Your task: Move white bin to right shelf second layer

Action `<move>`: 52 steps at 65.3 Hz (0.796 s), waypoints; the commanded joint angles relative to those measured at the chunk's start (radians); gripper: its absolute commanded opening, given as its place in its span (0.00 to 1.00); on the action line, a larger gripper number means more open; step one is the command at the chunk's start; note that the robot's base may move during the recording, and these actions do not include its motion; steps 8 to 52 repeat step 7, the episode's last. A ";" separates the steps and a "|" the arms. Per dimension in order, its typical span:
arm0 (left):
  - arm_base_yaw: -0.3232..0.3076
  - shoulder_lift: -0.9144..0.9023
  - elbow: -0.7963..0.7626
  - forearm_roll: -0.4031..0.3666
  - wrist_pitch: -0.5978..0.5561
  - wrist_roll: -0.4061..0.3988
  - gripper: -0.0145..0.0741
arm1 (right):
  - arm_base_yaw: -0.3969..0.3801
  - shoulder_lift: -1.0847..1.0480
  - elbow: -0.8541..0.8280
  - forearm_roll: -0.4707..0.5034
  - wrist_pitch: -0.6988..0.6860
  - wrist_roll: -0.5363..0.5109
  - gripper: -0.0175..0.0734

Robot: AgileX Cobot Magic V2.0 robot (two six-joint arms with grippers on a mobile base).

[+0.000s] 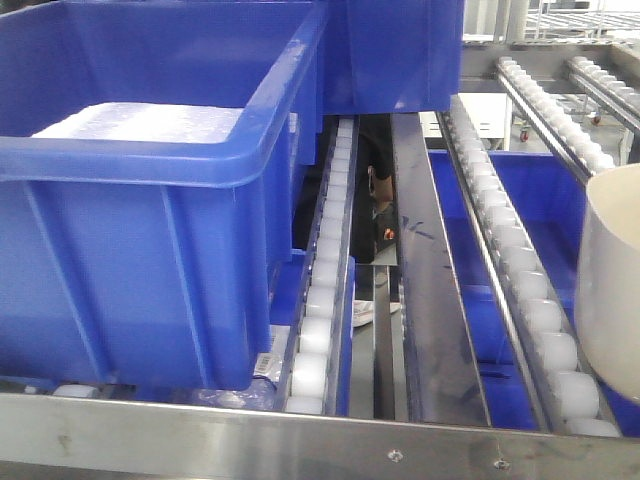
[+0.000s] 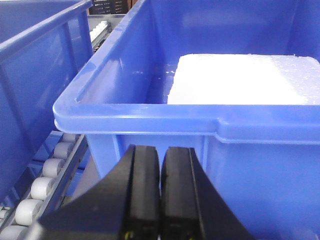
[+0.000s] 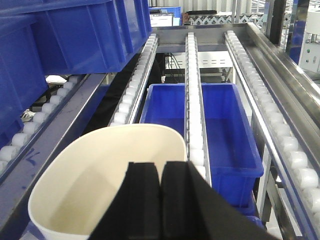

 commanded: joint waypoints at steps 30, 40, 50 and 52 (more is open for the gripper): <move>-0.004 -0.016 0.037 0.000 -0.086 -0.003 0.26 | -0.003 -0.020 -0.017 -0.011 -0.083 -0.001 0.25; -0.004 -0.016 0.037 0.000 -0.086 -0.003 0.26 | -0.003 -0.020 -0.017 -0.011 -0.083 -0.001 0.25; -0.004 -0.016 0.037 0.000 -0.086 -0.003 0.26 | -0.003 -0.020 -0.017 -0.011 -0.083 -0.001 0.25; -0.004 -0.016 0.037 0.000 -0.086 -0.003 0.26 | -0.003 -0.020 -0.017 -0.011 -0.083 -0.001 0.25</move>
